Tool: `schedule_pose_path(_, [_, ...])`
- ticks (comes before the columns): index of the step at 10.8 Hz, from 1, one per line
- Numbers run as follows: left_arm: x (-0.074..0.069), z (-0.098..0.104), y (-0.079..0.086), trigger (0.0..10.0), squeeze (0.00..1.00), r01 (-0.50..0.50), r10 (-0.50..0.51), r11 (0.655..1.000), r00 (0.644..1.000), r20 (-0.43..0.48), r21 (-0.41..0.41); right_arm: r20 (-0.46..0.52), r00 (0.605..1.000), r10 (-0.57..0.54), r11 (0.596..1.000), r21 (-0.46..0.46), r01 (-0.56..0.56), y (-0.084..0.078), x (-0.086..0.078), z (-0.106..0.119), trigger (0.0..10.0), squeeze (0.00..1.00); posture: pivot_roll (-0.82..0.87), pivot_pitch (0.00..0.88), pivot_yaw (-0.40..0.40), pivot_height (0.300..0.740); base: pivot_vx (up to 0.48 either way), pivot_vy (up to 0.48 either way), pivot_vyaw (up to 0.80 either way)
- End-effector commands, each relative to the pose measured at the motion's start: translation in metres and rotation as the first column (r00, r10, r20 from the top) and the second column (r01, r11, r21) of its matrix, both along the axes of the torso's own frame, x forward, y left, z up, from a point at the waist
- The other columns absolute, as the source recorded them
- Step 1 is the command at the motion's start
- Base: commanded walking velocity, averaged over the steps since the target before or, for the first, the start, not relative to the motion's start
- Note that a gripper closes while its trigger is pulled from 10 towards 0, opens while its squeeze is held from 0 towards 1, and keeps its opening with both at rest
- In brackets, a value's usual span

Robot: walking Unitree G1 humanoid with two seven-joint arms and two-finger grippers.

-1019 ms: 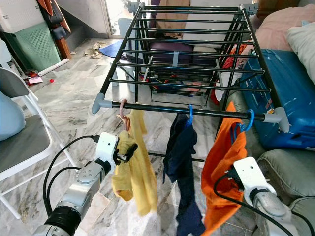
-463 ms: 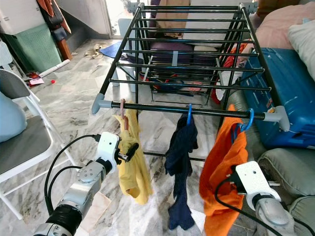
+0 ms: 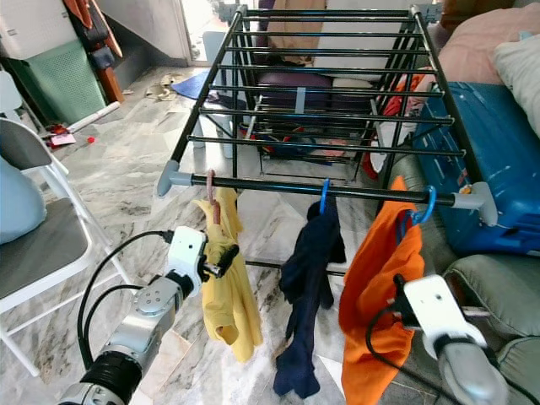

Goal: Hang hanger

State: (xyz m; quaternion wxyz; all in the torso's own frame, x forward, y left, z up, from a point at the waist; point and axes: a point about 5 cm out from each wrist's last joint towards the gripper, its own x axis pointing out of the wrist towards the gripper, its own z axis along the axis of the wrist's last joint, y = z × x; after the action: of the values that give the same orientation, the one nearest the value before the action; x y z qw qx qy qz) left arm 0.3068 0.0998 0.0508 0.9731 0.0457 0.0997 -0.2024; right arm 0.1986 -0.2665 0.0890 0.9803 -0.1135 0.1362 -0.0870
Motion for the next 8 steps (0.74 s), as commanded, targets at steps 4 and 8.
schedule_pose_path(4, [0.0014,-0.0004,-0.0040,10.0,0.00,-0.006,0.006,1.000,1.000,0.001,0.018,0.053,0.997,-0.062,0.998,-0.024,0.063,-0.0051,-0.0108,0.0094,10.0,0.00,-0.10,0.000,0.048,0.740,0.000,0.000,0.00])
schedule_pose_path(8, [0.0028,0.0000,-0.0042,10.0,0.00,-0.022,0.022,0.999,1.000,0.005,0.027,0.060,0.996,-0.060,0.998,-0.020,0.061,-0.0009,-0.0062,0.0097,10.0,0.00,-0.10,0.000,0.045,0.740,0.000,0.000,0.00])
